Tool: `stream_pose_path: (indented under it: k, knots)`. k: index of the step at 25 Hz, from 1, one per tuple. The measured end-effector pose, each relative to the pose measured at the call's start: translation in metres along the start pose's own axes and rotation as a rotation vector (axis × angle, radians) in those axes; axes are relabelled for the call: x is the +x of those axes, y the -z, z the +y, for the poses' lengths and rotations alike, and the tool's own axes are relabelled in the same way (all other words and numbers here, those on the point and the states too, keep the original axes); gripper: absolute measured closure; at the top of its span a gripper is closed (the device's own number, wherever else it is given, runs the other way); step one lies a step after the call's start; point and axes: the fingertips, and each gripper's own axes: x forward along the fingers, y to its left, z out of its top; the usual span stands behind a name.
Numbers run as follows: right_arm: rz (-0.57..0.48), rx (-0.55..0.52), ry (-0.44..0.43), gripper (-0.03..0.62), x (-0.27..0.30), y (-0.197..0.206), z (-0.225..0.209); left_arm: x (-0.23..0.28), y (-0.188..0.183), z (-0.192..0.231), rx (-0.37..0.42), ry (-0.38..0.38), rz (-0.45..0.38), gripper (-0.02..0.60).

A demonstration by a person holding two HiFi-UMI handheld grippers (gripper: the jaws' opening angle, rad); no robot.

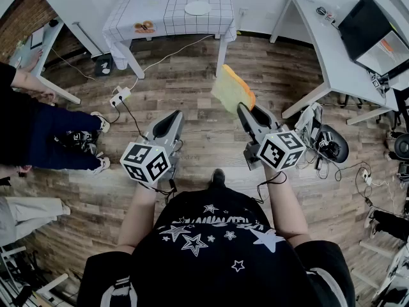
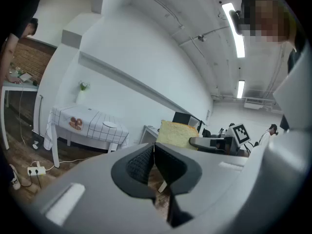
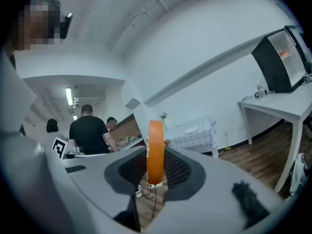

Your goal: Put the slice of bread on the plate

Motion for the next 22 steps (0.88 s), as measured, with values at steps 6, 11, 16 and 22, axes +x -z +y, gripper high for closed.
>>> stream_pose_path:
  k: [6,11,16,22]
  knots:
    - [0.01,0.024,0.025,0.497,-0.01,0.026,0.044,-0.046,0.007,0.023,-0.049,-0.013,0.021,0.568]
    - [0.009,0.021,0.047,0.497,-0.019,0.039,0.077,-0.08,0.012,0.031,-0.051,-0.023,0.032,0.572]
    - [0.02,0.005,0.061,0.497,-0.031,0.06,0.109,-0.115,0.027,0.028,-0.057,0.007,0.042,0.571]
    - [0.041,0.014,0.085,0.497,-0.044,0.08,0.128,-0.143,0.04,0.027,-0.063,0.013,0.057,0.572]
